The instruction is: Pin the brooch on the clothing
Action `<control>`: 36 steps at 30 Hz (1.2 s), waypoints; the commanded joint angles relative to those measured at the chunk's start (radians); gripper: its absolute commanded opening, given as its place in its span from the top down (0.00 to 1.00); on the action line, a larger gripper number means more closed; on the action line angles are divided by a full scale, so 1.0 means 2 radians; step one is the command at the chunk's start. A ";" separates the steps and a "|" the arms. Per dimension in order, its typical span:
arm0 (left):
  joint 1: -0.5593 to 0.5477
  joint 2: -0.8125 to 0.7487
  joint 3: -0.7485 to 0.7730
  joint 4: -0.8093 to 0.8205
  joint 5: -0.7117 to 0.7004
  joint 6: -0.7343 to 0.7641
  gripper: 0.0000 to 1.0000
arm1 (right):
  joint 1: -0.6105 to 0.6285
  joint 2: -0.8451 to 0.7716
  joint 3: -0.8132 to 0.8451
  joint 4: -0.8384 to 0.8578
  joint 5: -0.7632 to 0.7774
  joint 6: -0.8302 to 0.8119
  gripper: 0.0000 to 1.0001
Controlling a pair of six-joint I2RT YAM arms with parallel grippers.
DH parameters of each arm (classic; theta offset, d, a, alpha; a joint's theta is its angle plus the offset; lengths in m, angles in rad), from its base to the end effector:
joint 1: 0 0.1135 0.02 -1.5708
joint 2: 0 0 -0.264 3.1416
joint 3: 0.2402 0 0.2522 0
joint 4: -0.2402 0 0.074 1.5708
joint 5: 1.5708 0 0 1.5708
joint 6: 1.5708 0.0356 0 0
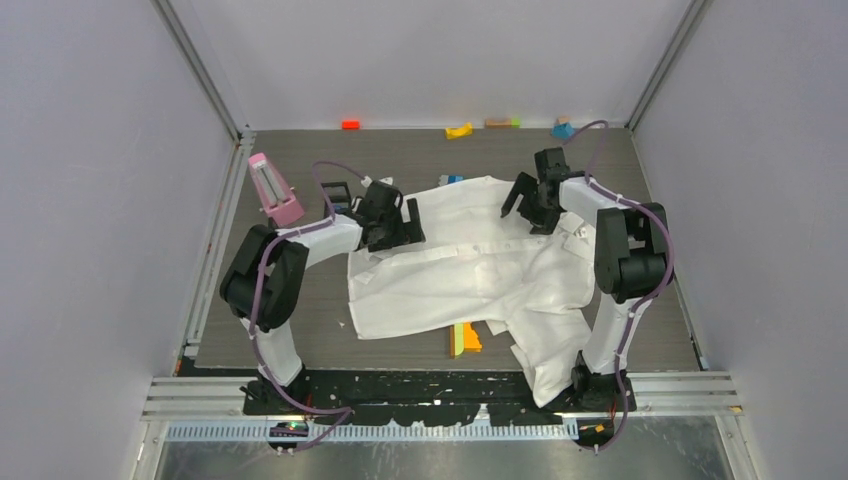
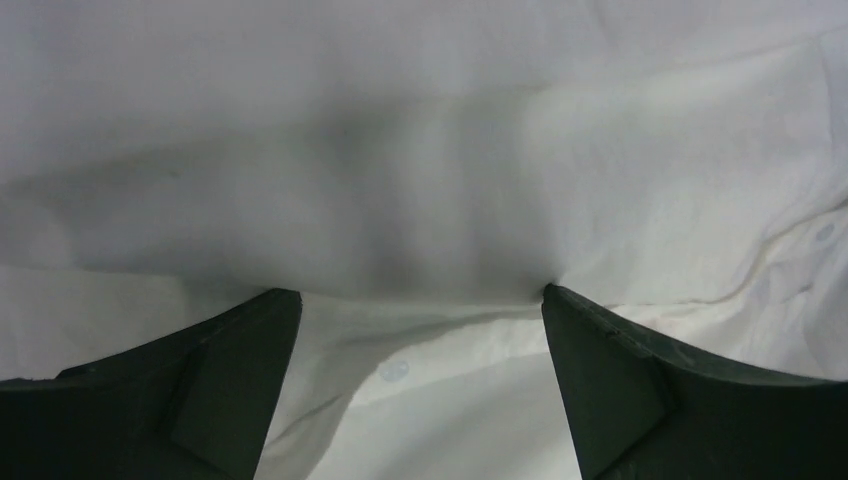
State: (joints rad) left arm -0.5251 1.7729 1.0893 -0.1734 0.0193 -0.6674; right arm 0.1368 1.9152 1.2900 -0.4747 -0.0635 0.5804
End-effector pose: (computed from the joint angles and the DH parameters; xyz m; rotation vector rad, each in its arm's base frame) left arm 0.3220 -0.1874 0.1811 -0.1692 2.5014 -0.5450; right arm 0.3886 0.0558 0.1697 0.5752 2.6442 0.3083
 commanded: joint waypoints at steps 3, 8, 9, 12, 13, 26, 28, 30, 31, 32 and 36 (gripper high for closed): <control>0.027 0.058 0.019 0.045 0.008 -0.006 0.01 | -0.037 0.047 0.022 0.009 -0.028 0.034 0.11; 0.044 0.108 0.061 0.050 0.018 -0.004 0.01 | -0.060 0.072 0.041 0.009 -0.032 0.035 0.11; 0.046 0.117 0.071 0.048 0.018 -0.003 0.01 | -0.061 0.075 0.047 0.008 -0.032 0.034 0.11; 0.051 0.142 0.108 0.036 0.018 -0.002 0.02 | -0.080 0.090 0.070 -0.001 -0.034 0.027 0.11; 0.053 0.150 0.120 0.032 0.018 0.000 0.02 | -0.082 0.093 0.084 -0.006 -0.033 0.025 0.10; 0.068 0.211 0.240 -0.010 0.024 0.043 0.02 | -0.088 0.121 0.198 -0.064 -0.071 -0.034 0.07; 0.067 0.208 0.247 -0.009 0.038 0.054 0.01 | -0.088 0.099 0.193 -0.066 -0.075 -0.044 0.06; 0.064 0.200 0.253 -0.011 0.048 0.063 0.00 | -0.088 0.075 0.184 -0.071 -0.075 -0.052 0.06; 0.062 0.193 0.257 -0.017 0.059 0.067 0.00 | -0.088 0.057 0.181 -0.076 -0.077 -0.060 0.05; 0.059 0.186 0.260 -0.023 0.068 0.073 0.00 | -0.088 0.047 0.176 -0.086 -0.080 -0.064 0.05; 0.038 0.124 0.261 -0.050 0.079 0.105 0.00 | -0.086 -0.022 0.134 -0.101 -0.081 -0.081 0.05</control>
State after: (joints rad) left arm -0.4160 2.1567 1.5768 -0.1886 0.1303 -0.5430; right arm -0.0349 2.0624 1.6112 -0.6308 -0.2081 0.4782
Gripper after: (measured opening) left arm 0.994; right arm 0.948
